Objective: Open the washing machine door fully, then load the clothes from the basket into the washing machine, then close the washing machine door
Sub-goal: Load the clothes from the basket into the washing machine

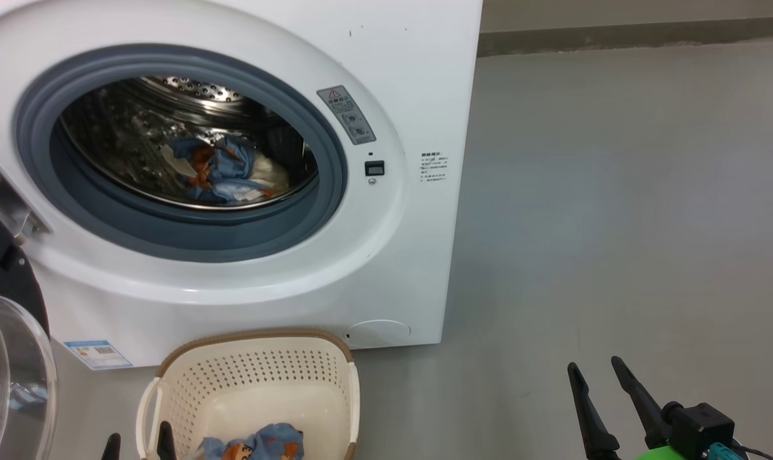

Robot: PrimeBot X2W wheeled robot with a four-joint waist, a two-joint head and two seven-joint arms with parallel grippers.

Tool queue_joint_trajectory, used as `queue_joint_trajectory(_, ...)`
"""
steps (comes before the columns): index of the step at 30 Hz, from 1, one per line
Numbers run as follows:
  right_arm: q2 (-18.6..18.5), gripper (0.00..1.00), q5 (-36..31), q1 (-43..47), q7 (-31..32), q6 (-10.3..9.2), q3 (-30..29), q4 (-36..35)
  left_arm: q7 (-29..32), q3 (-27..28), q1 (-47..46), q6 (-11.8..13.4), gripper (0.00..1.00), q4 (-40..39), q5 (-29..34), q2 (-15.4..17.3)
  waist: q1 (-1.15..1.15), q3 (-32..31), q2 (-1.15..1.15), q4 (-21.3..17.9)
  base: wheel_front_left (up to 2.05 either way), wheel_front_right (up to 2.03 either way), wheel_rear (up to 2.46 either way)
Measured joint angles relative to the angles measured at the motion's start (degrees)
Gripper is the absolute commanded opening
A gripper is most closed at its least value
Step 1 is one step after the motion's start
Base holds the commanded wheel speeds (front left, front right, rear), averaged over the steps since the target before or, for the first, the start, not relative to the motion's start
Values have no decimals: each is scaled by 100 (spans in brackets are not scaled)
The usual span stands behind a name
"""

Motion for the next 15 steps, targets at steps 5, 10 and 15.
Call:
queue_joint_trajectory(5, 0, 100, 1, -3, 0, 0, 8, -12, 0, 4, -3, -1, 100, -20, 0, 1, 0, 102, 0, 13, 0, 0, 0)
queue_joint_trajectory(10, 0, 100, 2, -24, 0, 0, 37, -31, 0, -2, -57, -26, 100, 187, -2, 2, 0, 248, 0, 5, 0, 0, 0)
queue_joint_trajectory(15, -1, 100, 18, -247, 0, 0, 137, -35, 0, -193, -641, -199, 100, 907, -83, 3, 0, 553, 0, -17, 0, 0, 0)
